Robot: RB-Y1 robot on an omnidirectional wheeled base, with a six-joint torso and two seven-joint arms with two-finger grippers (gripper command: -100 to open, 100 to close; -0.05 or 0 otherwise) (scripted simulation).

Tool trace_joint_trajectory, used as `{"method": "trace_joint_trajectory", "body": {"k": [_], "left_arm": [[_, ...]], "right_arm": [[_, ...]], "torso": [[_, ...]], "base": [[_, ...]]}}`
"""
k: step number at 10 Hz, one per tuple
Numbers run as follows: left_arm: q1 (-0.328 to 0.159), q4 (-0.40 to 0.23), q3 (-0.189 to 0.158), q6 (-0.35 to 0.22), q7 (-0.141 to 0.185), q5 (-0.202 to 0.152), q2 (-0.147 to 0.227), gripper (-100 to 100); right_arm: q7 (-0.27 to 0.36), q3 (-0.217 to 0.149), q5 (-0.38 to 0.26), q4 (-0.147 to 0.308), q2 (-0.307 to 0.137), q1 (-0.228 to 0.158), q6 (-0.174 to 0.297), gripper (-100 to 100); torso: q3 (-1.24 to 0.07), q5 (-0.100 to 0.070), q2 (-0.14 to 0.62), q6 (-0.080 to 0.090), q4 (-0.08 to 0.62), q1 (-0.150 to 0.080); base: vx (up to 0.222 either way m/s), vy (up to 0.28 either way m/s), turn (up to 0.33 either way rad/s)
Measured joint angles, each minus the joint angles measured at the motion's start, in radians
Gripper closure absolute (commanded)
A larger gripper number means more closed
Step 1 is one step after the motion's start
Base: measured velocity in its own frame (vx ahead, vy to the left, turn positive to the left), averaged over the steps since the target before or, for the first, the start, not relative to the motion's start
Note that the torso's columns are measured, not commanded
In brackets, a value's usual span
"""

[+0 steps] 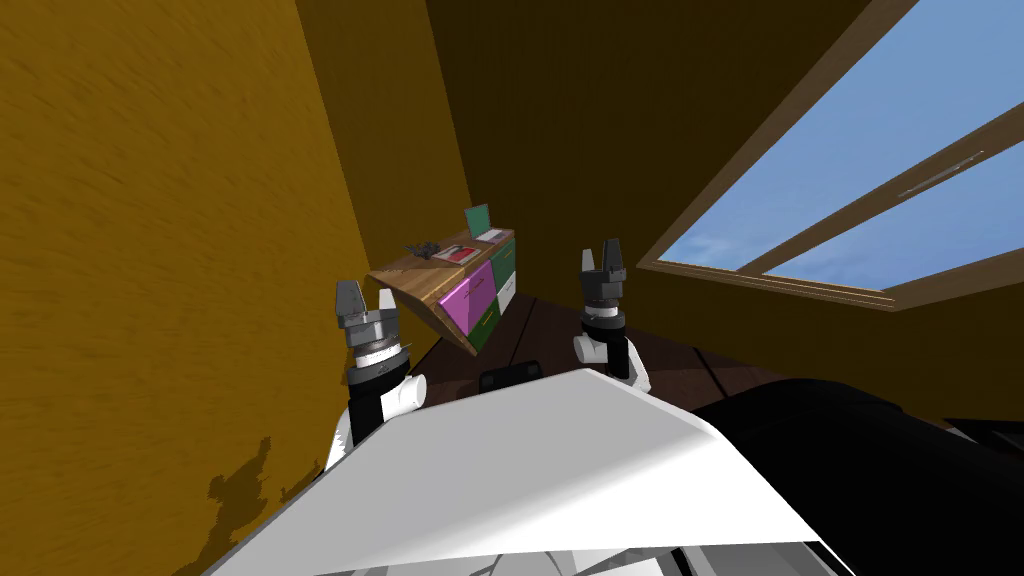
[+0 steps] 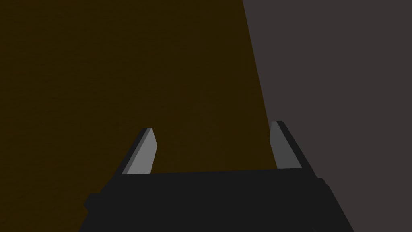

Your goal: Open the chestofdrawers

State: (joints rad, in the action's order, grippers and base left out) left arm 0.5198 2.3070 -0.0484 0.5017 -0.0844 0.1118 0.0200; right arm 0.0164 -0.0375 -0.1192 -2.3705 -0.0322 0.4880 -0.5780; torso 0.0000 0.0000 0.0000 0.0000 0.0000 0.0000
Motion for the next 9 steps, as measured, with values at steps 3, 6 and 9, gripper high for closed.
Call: {"method": "trace_joint_trajectory", "body": {"k": [3, 6, 9], "left_arm": [[0.000, 0.000, 0.000, 0.000, 0.000, 0.000, 0.000, 0], [0.000, 0.000, 0.000, 0.000, 0.000, 0.000, 0.000, 0], [0.000, 0.000, 0.000, 0.000, 0.000, 0.000, 0.000, 0]], "right_arm": [[0.000, 0.000, 0.000, 0.000, 0.000, 0.000, 0.000, 0], [0.000, 0.000, 0.000, 0.000, 0.000, 0.000, 0.000, 0], [0.000, 0.000, 0.000, 0.000, 0.000, 0.000, 0.000, 0]], "torso": [[-0.351, 0.000, 0.175, 0.000, 0.176, 0.000], [-0.792, 0.000, 0.396, 0.000, 0.396, 0.000], [-1.234, 0.000, 0.618, 0.000, 0.617, 0.000]], "base": [[0.000, 0.000, 0.000], [0.000, 0.000, 0.000], [0.000, 0.000, 0.000]]}}
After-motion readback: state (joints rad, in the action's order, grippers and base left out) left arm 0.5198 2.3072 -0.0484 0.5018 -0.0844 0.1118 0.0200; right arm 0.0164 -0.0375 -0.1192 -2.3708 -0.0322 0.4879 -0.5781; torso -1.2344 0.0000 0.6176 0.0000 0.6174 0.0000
